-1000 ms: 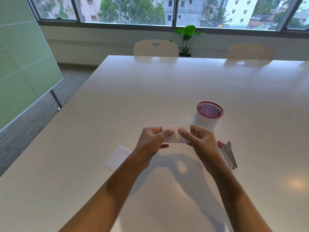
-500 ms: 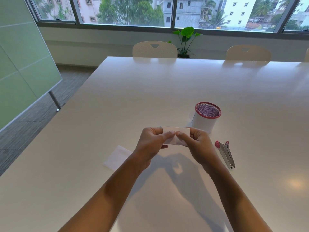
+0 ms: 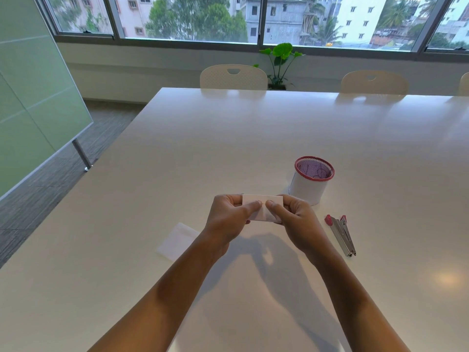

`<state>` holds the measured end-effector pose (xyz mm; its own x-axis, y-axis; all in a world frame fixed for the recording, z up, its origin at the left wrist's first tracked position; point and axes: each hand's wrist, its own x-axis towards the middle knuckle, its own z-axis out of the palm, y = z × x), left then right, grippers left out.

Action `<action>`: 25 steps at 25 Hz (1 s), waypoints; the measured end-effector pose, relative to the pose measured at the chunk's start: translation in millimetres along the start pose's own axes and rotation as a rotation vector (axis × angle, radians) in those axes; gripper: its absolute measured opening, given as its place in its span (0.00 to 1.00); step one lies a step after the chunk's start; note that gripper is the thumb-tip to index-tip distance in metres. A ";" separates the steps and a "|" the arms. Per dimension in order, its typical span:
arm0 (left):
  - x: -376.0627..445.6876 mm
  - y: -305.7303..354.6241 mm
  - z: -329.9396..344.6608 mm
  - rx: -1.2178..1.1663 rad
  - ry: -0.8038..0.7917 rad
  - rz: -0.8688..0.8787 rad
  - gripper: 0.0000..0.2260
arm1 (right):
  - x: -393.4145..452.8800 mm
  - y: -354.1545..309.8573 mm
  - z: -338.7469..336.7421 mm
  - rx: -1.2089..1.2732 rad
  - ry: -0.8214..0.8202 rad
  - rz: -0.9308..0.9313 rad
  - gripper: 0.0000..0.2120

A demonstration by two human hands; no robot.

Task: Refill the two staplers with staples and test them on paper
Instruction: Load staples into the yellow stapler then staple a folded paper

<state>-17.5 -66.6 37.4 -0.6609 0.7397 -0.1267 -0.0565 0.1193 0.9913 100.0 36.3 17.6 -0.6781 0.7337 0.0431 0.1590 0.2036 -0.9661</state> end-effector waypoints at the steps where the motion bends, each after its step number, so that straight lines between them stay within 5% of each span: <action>1: 0.4 0.0 0.0 -0.001 0.005 0.001 0.05 | 0.1 0.1 0.4 0.003 -0.003 0.003 0.11; 14: 9.7 -2.9 -0.9 -0.050 -0.008 -0.062 0.10 | 2.2 -2.6 -5.0 0.236 -0.009 0.139 0.10; 25: 16.8 -12.0 0.7 -0.022 0.065 0.006 0.11 | 9.0 -2.9 -12.6 0.166 0.175 0.141 0.12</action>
<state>-27.5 -55.1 23.4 -0.7085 0.6957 -0.1187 -0.0685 0.0997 0.9927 102.5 50.5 24.1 -0.5214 0.8508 -0.0651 0.1136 -0.0064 -0.9935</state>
